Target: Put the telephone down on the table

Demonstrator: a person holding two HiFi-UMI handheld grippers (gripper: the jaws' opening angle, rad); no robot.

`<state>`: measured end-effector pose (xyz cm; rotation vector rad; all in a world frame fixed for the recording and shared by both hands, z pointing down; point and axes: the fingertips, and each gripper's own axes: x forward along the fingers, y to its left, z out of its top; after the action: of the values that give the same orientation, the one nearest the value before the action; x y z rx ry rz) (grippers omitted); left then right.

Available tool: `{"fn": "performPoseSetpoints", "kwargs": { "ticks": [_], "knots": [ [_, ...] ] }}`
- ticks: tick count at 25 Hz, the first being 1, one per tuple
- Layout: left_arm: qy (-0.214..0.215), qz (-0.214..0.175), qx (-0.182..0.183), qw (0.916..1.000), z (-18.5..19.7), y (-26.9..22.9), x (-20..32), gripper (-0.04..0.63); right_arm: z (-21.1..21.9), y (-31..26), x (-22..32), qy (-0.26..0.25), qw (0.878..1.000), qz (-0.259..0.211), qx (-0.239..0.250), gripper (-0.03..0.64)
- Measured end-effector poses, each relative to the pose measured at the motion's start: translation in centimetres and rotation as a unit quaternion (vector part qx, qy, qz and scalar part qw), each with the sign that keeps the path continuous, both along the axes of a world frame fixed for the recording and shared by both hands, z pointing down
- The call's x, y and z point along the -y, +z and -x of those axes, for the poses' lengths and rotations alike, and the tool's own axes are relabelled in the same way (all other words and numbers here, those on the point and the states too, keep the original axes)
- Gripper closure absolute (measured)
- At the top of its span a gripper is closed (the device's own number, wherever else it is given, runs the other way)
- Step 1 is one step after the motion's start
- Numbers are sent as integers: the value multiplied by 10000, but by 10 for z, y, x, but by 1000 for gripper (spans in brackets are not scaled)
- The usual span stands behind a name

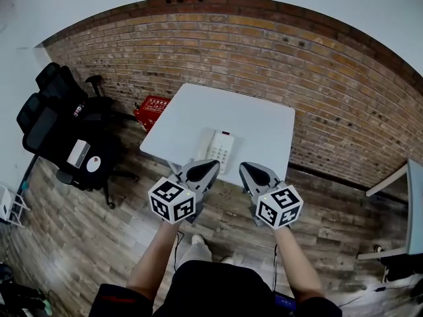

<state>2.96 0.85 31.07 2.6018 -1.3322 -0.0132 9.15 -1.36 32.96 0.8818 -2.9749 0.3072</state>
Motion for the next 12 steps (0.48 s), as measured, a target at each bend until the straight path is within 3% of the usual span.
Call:
{"fn": "performPoseSetpoints", "kwargs": {
  "ticks": [12],
  "knots": [
    [-61, -122, 37, 9999, 15, -11, -5, 586, 11, -13, -8, 3, 9998, 75, 162, 604]
  ]
}}
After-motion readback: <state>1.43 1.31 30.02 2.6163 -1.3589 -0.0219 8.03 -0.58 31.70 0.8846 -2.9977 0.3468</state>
